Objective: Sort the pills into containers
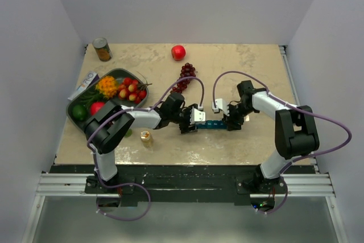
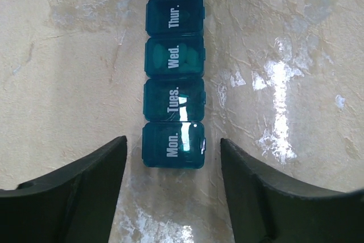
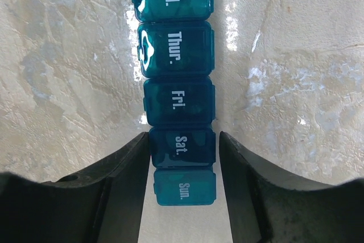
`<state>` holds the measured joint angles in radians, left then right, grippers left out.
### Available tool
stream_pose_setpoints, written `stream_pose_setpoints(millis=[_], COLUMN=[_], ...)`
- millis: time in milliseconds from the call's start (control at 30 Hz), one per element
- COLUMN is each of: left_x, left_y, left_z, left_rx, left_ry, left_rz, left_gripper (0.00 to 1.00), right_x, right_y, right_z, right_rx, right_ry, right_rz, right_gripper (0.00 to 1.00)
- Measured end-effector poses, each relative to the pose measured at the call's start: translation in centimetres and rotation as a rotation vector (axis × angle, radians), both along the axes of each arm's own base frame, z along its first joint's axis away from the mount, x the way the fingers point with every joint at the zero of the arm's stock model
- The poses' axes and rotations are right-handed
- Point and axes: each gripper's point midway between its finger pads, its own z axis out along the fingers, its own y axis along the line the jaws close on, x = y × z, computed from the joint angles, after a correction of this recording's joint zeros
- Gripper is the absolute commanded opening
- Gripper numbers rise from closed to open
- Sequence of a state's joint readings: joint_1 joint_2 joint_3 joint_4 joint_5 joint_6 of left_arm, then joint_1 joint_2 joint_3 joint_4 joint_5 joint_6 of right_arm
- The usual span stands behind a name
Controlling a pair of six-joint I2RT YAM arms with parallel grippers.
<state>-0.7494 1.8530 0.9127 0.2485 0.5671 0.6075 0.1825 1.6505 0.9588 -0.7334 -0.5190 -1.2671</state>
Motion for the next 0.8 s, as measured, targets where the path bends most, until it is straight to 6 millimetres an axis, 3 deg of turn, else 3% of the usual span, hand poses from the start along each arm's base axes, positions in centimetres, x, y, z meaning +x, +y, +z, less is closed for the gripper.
stream_pose_setpoints(millis=[233,333,433,800], left_x=[-0.29,-0.20,-0.21,0.07], left_y=[-0.19,-0.30,-0.36,-0.59], left_z=[-0.31,-0.28,-0.26,-0.17], left_rx=[-0.004,-0.007,-0.007,0.006], left_ry=[0.035,0.043,0.061,0.171], left_rz=[0.016,0.022,0.032,0.032], left_gripper=[0.46,0.30,0.23,0.17], right_x=[0.01,0.01,0.02,0.15], right_y=[0.03,0.05,0.04,-0.15], right_z=[0.00,-0.02,-0.03,-0.15], right_rx=[0.001,0.000,-0.002,-0.013], right_ry=[0.001,0.002,0.001,-0.003], right_rz=[-0.005,-0.007,-0.008,-0.023], right_gripper=[0.46,0.44,0.43,0.41])
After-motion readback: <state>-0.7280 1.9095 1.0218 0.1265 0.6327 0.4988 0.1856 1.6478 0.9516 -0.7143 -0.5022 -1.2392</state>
